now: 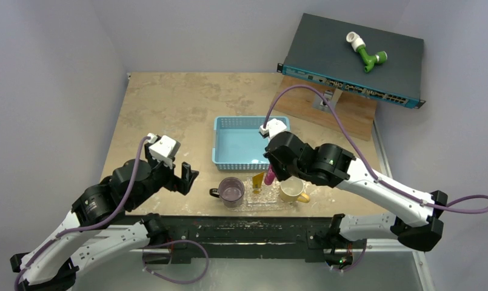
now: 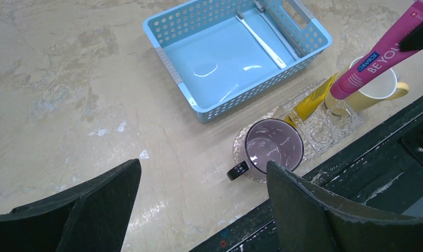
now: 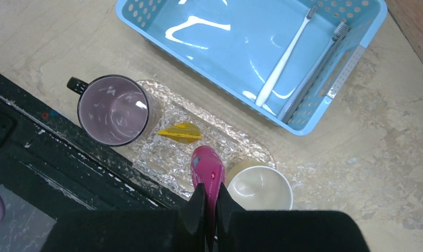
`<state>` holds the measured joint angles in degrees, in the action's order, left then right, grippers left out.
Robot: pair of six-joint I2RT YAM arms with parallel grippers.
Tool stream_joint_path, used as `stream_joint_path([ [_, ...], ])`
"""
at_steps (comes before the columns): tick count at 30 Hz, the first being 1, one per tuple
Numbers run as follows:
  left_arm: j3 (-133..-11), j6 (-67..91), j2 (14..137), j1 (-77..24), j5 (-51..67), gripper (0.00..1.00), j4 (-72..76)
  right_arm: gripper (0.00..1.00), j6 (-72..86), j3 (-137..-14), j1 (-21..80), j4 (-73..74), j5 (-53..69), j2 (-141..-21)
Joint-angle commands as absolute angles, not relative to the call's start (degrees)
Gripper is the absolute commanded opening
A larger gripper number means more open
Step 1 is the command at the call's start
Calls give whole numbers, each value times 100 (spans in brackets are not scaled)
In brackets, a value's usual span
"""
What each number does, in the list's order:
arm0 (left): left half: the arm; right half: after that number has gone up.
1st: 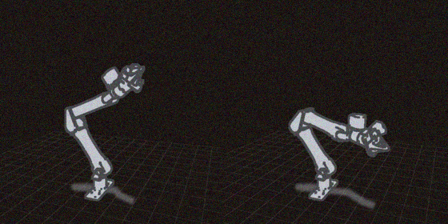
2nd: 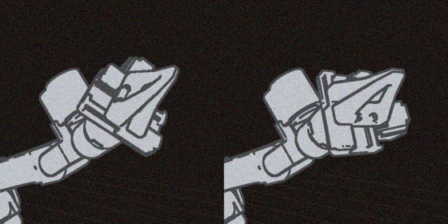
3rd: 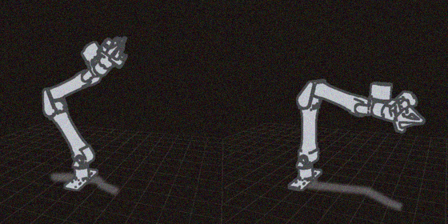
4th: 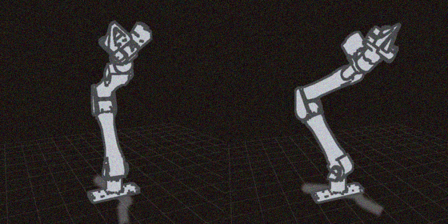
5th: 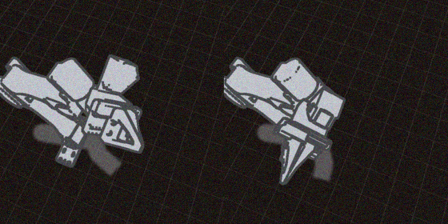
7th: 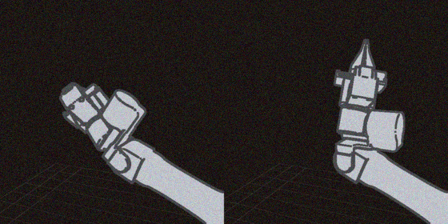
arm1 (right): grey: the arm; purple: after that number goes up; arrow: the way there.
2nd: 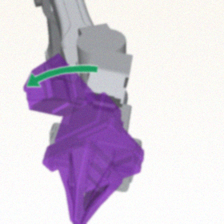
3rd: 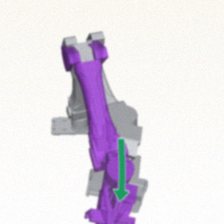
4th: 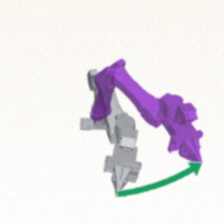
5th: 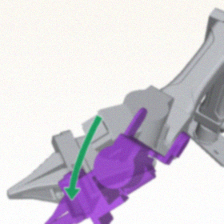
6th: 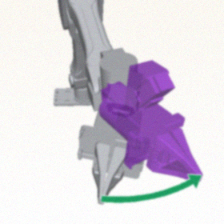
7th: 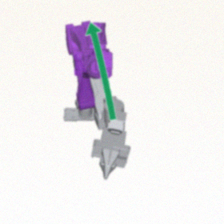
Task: Prepare toiletry sets of a toothbrush and toothpaste on the tray
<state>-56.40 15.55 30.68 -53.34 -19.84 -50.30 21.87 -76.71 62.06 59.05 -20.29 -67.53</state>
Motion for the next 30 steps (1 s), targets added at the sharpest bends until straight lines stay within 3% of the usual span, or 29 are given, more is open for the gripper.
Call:
stream_joint_path([
  [1, -5625, 1608, 3041, -5292, -2091, 88, -4919, 0, 2241, -7493, 6257, 5379, -2190, -6703],
  [30, -5582, 1600, 2997, -5256, -2087, 89, -4922, 0, 2332, -6649, 6258, 4658, -2279, -6990],
])
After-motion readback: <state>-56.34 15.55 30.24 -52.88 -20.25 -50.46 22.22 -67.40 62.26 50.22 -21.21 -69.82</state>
